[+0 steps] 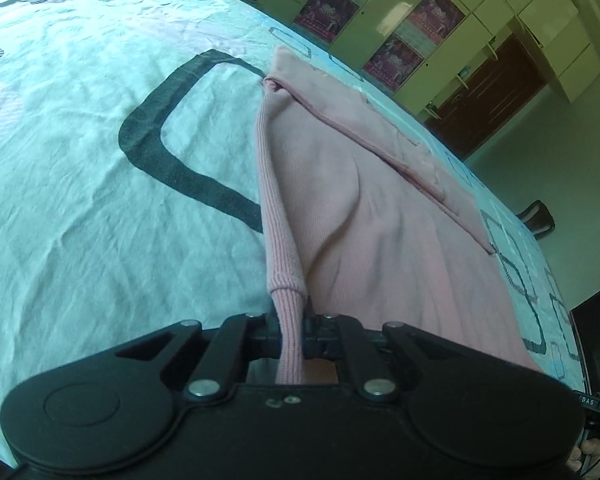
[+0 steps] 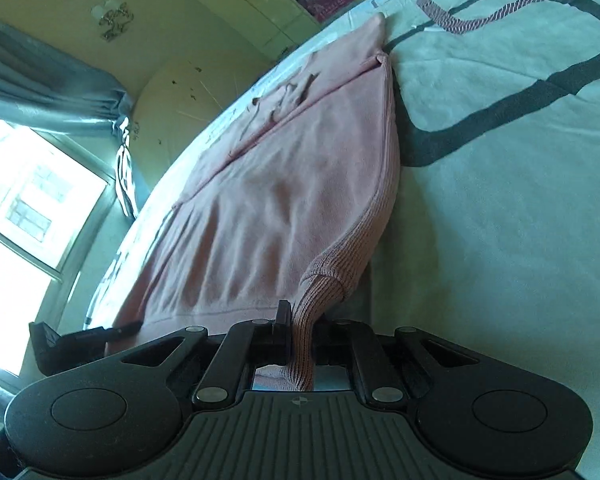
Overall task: Fold small clothes
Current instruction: 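Lift the held hem and fold it over toward the collar, open both grippers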
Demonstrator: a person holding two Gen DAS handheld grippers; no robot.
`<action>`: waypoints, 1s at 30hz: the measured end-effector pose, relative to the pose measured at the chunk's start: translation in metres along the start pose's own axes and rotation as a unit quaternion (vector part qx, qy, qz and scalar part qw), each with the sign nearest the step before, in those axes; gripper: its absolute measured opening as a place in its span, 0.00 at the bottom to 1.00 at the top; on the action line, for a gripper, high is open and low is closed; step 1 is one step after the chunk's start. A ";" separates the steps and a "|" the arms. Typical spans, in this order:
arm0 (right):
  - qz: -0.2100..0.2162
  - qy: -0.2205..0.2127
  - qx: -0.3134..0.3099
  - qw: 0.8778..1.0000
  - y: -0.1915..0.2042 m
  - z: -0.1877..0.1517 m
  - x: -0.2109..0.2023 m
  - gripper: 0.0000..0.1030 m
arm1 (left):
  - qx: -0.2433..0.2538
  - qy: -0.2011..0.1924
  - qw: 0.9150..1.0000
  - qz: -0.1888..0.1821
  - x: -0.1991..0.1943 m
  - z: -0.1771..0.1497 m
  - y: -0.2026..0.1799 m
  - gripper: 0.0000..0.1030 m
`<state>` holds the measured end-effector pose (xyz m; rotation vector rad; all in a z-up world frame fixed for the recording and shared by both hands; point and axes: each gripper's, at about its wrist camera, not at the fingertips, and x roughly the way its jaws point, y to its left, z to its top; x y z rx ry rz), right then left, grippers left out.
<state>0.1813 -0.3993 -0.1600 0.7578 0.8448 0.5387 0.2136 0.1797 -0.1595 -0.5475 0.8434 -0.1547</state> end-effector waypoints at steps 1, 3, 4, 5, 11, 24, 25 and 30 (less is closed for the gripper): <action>0.006 -0.014 -0.001 1.000 0.003 0.005 -0.004 0.08 | -0.009 -0.007 1.000 -0.009 -0.004 0.002 0.000 0.04; 0.014 -0.036 -0.012 0.999 0.012 0.017 -0.010 0.07 | -0.029 -0.022 0.999 -0.024 -0.012 0.008 0.001 0.04; 0.016 -0.047 -0.016 0.999 0.016 0.024 -0.012 0.07 | -0.043 -0.033 0.998 -0.035 -0.015 0.012 0.000 0.04; 0.018 -0.056 -0.019 0.998 0.020 0.030 -0.013 0.08 | -0.053 -0.043 0.997 -0.045 -0.017 0.017 -0.001 0.04; 0.026 -0.115 -0.052 0.992 0.055 0.082 -0.013 0.07 | -0.069 -0.097 0.989 -0.089 -0.017 0.069 -0.029 0.04; -0.018 -0.136 -0.025 0.990 0.058 0.237 0.074 0.07 | -0.069 -0.077 0.990 -0.100 0.099 0.218 -0.063 0.04; -0.024 -0.130 -0.011 0.991 0.051 0.249 0.085 0.08 | -0.069 -0.069 0.991 -0.096 0.113 0.228 -0.063 0.04; -0.054 -0.087 0.057 0.993 0.010 0.299 0.153 0.08 | -0.074 -0.021 0.995 -0.062 0.190 0.273 -0.055 0.04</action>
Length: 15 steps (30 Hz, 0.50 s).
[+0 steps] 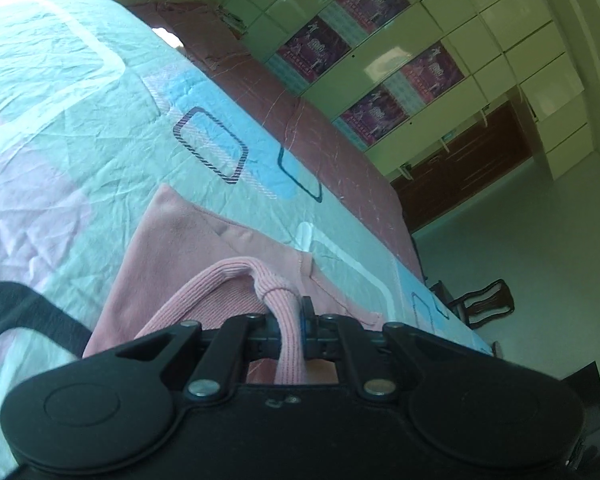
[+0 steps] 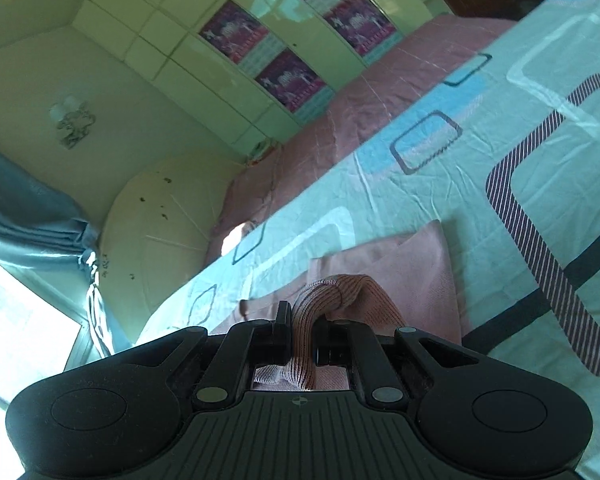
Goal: Fold small clothes
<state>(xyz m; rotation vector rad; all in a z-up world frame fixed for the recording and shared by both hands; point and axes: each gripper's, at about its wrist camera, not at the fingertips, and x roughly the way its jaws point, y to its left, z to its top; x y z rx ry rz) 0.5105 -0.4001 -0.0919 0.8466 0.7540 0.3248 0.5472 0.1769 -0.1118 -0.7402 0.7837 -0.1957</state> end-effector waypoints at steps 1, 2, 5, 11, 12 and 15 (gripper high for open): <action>-0.008 0.008 0.010 1.000 -0.006 0.006 0.016 0.08 | -0.002 0.013 1.000 0.006 0.014 0.006 0.005 0.04; -0.017 0.015 0.019 1.000 -0.013 0.009 0.029 0.08 | -0.007 0.028 1.000 0.007 0.029 0.010 0.011 0.04; -0.014 0.026 0.038 0.999 -0.030 0.019 0.062 0.08 | -0.028 0.059 0.998 -0.012 0.063 0.021 0.031 0.06; -0.039 -0.017 -0.013 0.999 -0.023 0.033 0.069 0.67 | 0.016 -0.001 1.000 -0.022 0.048 0.037 0.034 0.72; -0.041 -0.021 -0.018 0.999 -0.023 0.035 0.068 0.67 | 0.038 0.000 0.999 -0.014 0.046 0.039 0.031 0.72; -0.056 -0.022 -0.046 0.997 -0.027 0.038 0.069 0.67 | 0.143 0.022 0.989 0.033 0.053 0.038 0.016 0.70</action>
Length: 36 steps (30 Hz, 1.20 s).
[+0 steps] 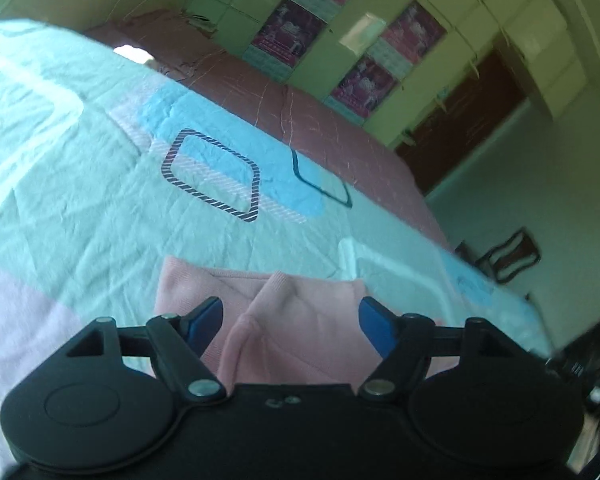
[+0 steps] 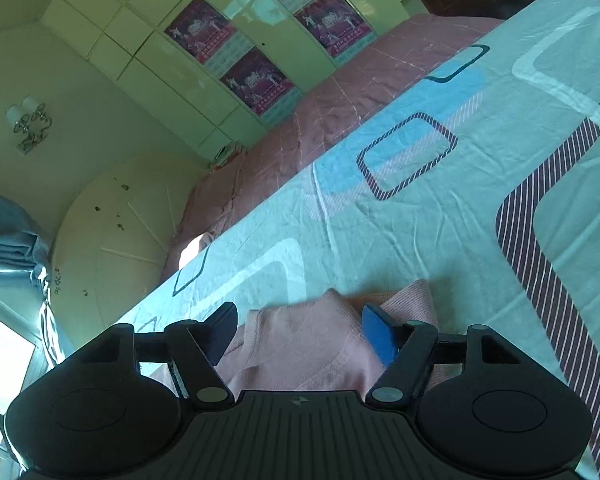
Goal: Fold small clothes
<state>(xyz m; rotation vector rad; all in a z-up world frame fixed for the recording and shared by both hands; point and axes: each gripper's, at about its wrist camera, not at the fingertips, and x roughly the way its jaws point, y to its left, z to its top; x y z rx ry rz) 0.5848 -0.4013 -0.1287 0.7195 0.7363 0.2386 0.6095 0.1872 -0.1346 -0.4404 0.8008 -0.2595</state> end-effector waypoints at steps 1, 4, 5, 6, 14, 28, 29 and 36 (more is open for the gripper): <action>-0.008 0.008 -0.020 1.000 0.002 0.000 0.004 0.67 | 0.055 0.012 0.998 0.026 0.003 -0.001 -0.011 0.70; -0.033 0.044 -0.097 0.994 0.013 -0.006 0.020 0.55 | 0.187 0.037 0.979 0.075 0.020 -0.008 -0.036 0.69; -0.041 0.054 -0.117 0.991 0.017 -0.009 0.027 0.47 | 0.220 0.042 0.971 0.088 0.025 -0.011 -0.041 0.69; -0.052 0.065 -0.139 0.987 0.020 -0.010 0.033 0.46 | 0.248 0.048 0.962 0.104 0.033 -0.014 -0.046 0.66; -0.089 0.115 -0.272 0.951 0.032 -0.029 0.070 0.36 | 0.275 0.060 0.956 0.086 0.057 -0.016 -0.055 0.16; -0.086 0.096 -0.264 0.956 0.034 -0.030 0.065 0.17 | 0.325 0.024 0.935 0.140 0.064 -0.022 -0.070 0.37; -0.086 0.093 -0.259 0.957 0.033 -0.030 0.065 0.24 | 0.335 0.020 0.930 0.148 0.064 -0.024 -0.072 0.43; -0.080 0.103 -0.276 0.952 0.035 -0.031 0.067 0.15 | 0.345 0.042 0.931 0.109 0.067 -0.026 -0.073 0.08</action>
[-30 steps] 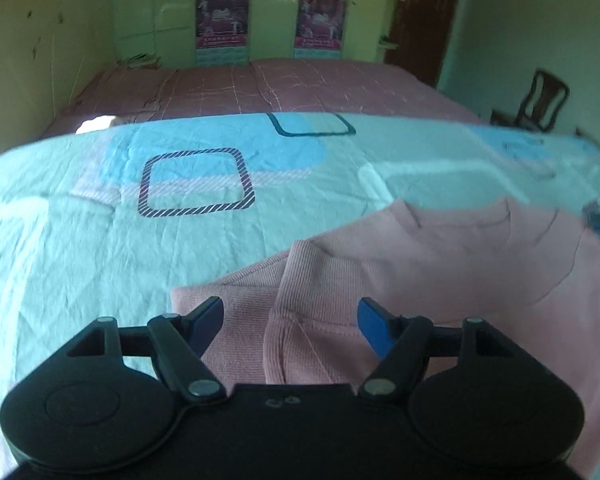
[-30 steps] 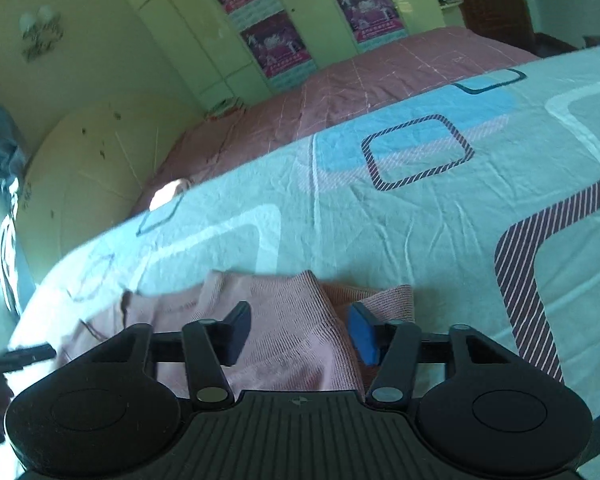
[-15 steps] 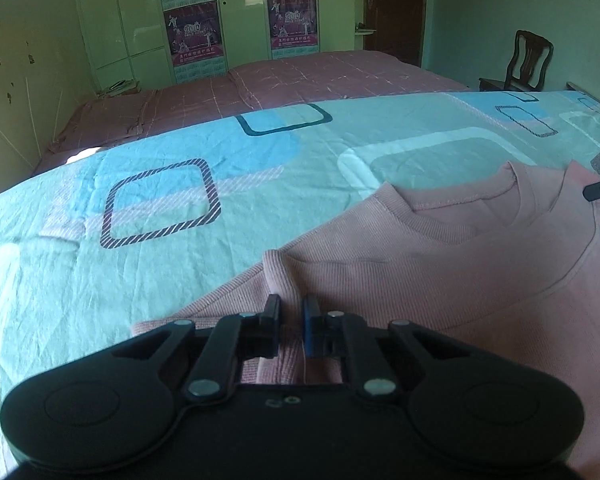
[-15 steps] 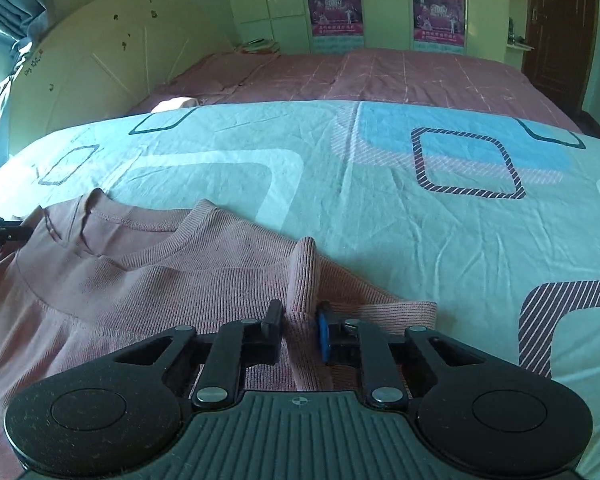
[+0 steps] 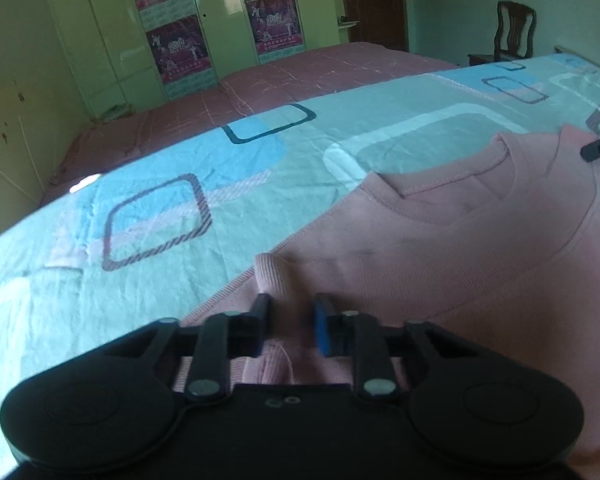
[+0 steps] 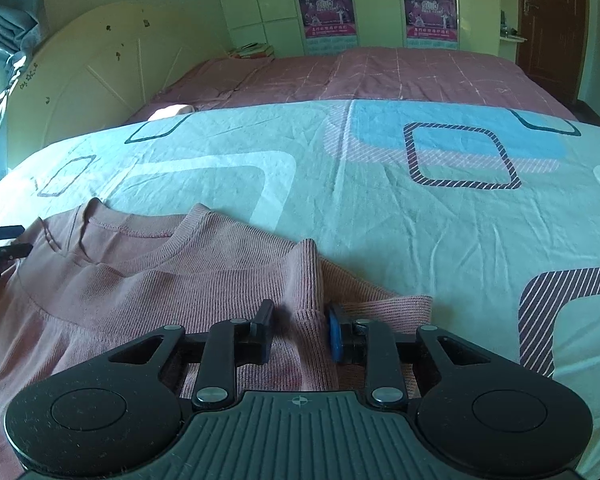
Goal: Fold small clothes
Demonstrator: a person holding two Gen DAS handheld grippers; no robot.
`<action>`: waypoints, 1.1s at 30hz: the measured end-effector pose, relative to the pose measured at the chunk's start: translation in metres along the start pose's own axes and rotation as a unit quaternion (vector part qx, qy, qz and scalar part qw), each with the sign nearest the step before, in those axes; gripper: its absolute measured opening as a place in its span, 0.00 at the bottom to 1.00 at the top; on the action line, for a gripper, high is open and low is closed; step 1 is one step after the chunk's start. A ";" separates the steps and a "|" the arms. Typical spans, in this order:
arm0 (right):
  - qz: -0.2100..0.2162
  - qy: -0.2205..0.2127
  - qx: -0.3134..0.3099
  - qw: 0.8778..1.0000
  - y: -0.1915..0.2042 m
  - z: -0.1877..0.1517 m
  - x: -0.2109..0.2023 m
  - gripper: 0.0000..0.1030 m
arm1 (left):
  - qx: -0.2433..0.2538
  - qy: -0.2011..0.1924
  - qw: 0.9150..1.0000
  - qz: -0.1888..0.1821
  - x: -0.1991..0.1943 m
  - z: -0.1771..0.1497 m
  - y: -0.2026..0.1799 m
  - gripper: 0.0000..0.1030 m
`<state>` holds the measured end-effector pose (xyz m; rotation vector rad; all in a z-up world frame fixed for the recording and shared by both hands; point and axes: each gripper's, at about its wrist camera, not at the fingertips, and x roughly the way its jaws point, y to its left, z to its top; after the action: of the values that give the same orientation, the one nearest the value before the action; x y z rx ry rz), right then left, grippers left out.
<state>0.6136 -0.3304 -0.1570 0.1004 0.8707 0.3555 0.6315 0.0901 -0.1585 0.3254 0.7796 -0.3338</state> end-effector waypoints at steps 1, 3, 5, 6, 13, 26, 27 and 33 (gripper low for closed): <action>0.002 -0.002 -0.009 1.000 0.003 -0.001 -0.001 0.10 | 0.003 -0.001 1.000 0.000 0.000 0.001 -0.001 0.06; -0.009 -0.012 -0.027 1.000 0.008 -0.002 -0.005 0.09 | 0.008 -0.019 1.000 0.005 -0.006 -0.001 -0.003 0.02; -0.011 -0.038 -0.029 0.999 0.010 -0.006 -0.015 0.09 | -0.021 -0.057 0.998 0.002 -0.020 -0.006 0.003 0.02; -0.012 -0.053 -0.032 0.998 0.011 -0.007 -0.021 0.09 | -0.036 -0.072 0.997 0.007 -0.027 -0.009 0.007 0.02; -0.034 -0.064 0.006 0.997 0.003 0.003 -0.002 0.08 | -0.168 -0.033 0.985 0.029 -0.003 -0.007 0.037 0.02; -0.057 -0.056 0.037 0.996 0.006 0.004 0.016 0.09 | -0.142 -0.036 0.988 0.054 0.002 -0.007 0.031 0.18; -0.057 -0.060 0.037 0.996 0.007 0.004 0.014 0.09 | -0.133 -0.039 0.988 0.062 0.000 -0.006 0.028 0.30; -0.053 -0.047 0.029 0.997 0.011 0.003 0.018 0.18 | -0.121 -0.023 0.992 0.020 0.009 -0.003 0.023 0.15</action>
<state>0.6239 -0.3135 -0.1656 0.1225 0.7892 0.2250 0.6444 0.1103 -0.1636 0.1041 0.7581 -0.2058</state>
